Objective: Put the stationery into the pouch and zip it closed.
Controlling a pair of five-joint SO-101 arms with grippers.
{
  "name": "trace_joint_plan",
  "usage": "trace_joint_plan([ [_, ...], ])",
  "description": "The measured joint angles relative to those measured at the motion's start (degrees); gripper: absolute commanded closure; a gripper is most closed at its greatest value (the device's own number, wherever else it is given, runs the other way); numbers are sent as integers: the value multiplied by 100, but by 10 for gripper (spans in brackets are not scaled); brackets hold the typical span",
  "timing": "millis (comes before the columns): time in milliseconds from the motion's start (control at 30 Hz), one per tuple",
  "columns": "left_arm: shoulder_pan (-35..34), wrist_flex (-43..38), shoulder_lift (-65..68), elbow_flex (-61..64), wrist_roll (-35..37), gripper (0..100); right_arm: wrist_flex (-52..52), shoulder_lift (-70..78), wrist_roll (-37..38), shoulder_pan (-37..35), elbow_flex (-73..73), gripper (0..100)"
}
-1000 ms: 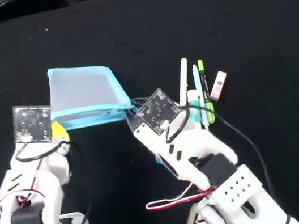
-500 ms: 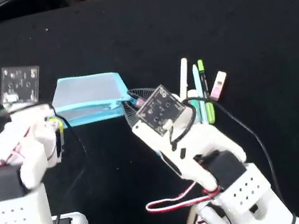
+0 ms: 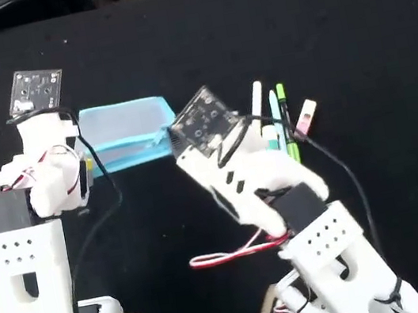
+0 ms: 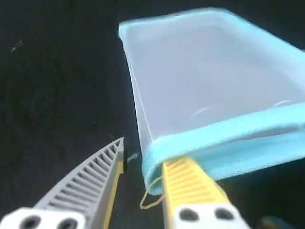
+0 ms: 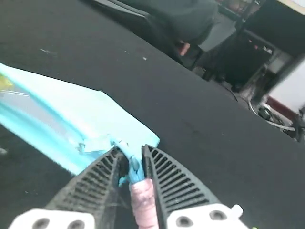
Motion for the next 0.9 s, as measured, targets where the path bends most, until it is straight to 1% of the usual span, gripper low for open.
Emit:
trace_joint_plan([
  [67,9,-53,9,18,0,955,149,0,0,167,-62,987],
  [167,9,-79,9,18,26,969,334,9,-9,387,-149,987],
  [300,18,-79,9,-70,440,970,360,9,-9,677,-158,987],
  [467,26,-123,9,-105,607,970,360,44,-18,1046,-167,987],
  [533,26,-237,9,-97,615,970,360,53,-18,1108,-167,987],
  [600,26,-571,9,70,615,970,360,53,-18,1108,-167,985],
  [667,26,-897,9,325,615,970,360,53,-18,1116,-167,952],
  [767,35,-1257,9,527,615,970,651,53,-18,1090,-167,843],
  [800,35,-1319,9,563,615,970,809,53,-18,1029,-167,822],
  [900,35,-1363,9,589,615,970,1468,53,-26,923,-466,841],
])
